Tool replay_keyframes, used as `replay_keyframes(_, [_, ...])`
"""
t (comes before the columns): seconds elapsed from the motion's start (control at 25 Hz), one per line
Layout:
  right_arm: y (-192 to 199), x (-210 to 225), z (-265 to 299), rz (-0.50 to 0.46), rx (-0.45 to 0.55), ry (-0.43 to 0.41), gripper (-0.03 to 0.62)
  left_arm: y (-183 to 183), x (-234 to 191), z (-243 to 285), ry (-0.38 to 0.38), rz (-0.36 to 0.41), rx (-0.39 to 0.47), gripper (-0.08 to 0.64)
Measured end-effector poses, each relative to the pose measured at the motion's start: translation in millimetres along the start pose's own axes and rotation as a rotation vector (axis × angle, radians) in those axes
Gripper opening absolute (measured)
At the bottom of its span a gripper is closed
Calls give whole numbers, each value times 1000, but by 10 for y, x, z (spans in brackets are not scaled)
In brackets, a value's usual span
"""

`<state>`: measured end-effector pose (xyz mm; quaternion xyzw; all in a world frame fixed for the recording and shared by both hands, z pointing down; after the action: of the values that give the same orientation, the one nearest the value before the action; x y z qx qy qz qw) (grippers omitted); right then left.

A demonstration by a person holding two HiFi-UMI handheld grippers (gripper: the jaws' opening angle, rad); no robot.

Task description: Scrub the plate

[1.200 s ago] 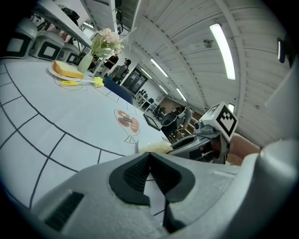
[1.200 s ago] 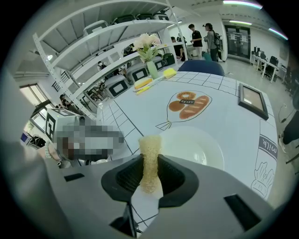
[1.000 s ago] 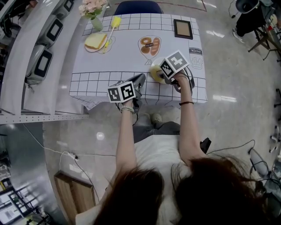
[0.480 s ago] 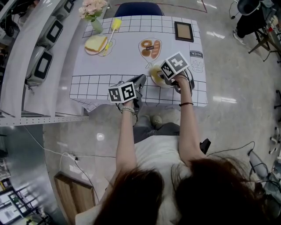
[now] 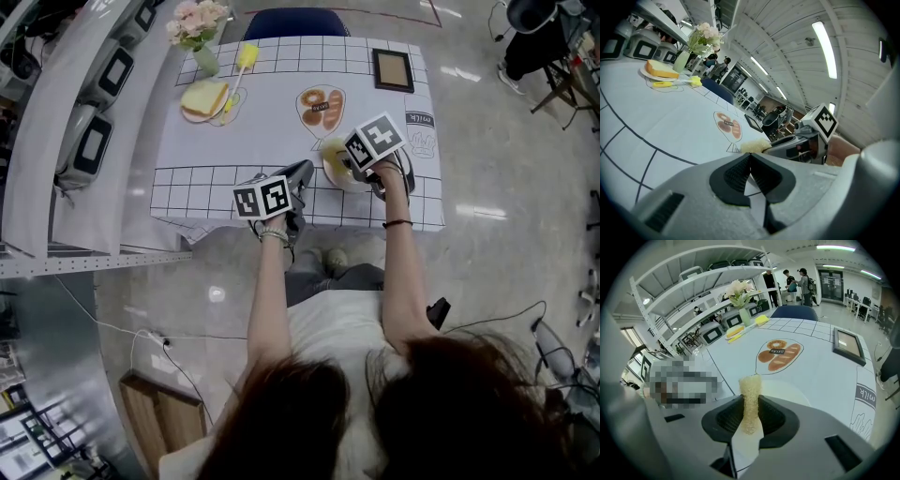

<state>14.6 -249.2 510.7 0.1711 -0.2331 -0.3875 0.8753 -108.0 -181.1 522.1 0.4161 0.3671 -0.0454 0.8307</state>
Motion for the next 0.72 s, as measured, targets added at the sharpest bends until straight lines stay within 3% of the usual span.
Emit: replay_keyframes(0.72, [-16,168,-46,107,69,18,78,-18,46,112,7,6,-26,11])
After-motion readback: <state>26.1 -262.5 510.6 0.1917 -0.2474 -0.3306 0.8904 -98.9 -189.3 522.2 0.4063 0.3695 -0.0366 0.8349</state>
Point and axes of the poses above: the fingertips, and each gripper's own axes: z forward along the fingers, x to its right, y out of its underside, the point moved 5 cm from there along -z, backward along the fingers, and after that the axes turned 1 degree about -z, right-handed, at the moved point
